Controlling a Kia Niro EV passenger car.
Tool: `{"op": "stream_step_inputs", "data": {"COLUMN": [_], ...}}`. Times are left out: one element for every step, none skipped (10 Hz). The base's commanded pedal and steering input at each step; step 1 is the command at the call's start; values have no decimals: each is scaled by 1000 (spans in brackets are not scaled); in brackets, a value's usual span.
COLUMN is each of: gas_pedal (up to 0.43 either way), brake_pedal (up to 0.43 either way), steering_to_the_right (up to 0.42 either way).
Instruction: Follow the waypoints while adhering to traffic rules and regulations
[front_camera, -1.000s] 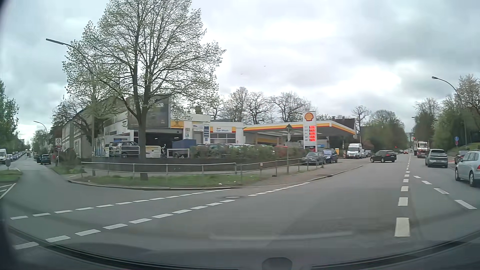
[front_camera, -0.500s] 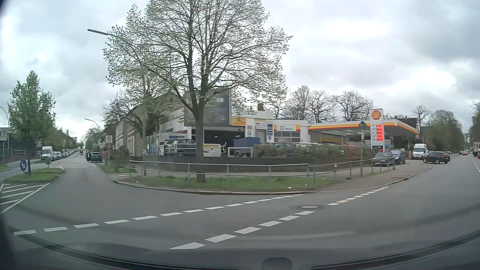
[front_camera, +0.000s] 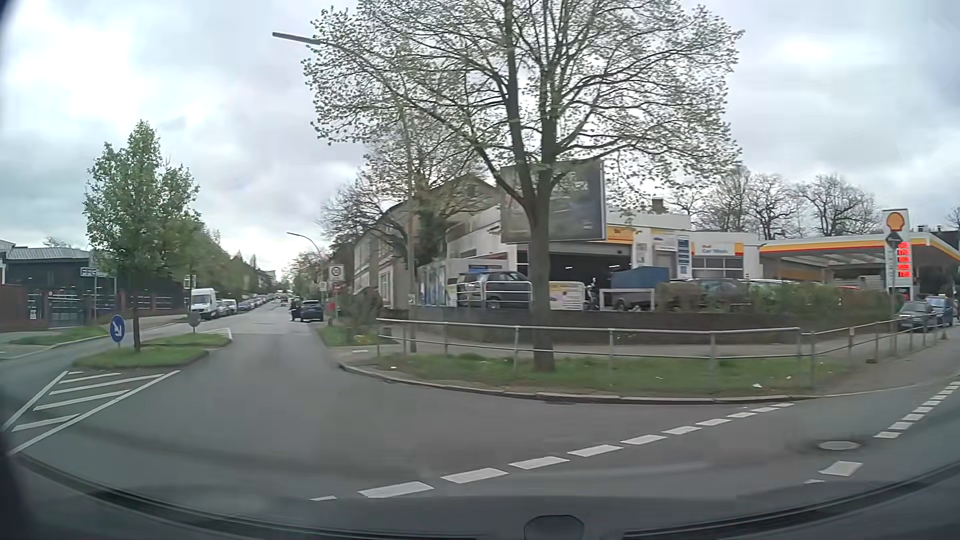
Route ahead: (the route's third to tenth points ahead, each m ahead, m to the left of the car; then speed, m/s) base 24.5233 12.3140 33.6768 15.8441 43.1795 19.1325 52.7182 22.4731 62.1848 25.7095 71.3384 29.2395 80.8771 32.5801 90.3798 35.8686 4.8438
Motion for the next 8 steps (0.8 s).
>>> {"op": "stream_step_inputs", "data": {"gas_pedal": [197,197,197,197,197,197,197,209], "brake_pedal": [0,0,0,6,0,6,0,6], "steering_to_the_right": [-369,-353,-326,-298,-270,-239,-204,-179]}}
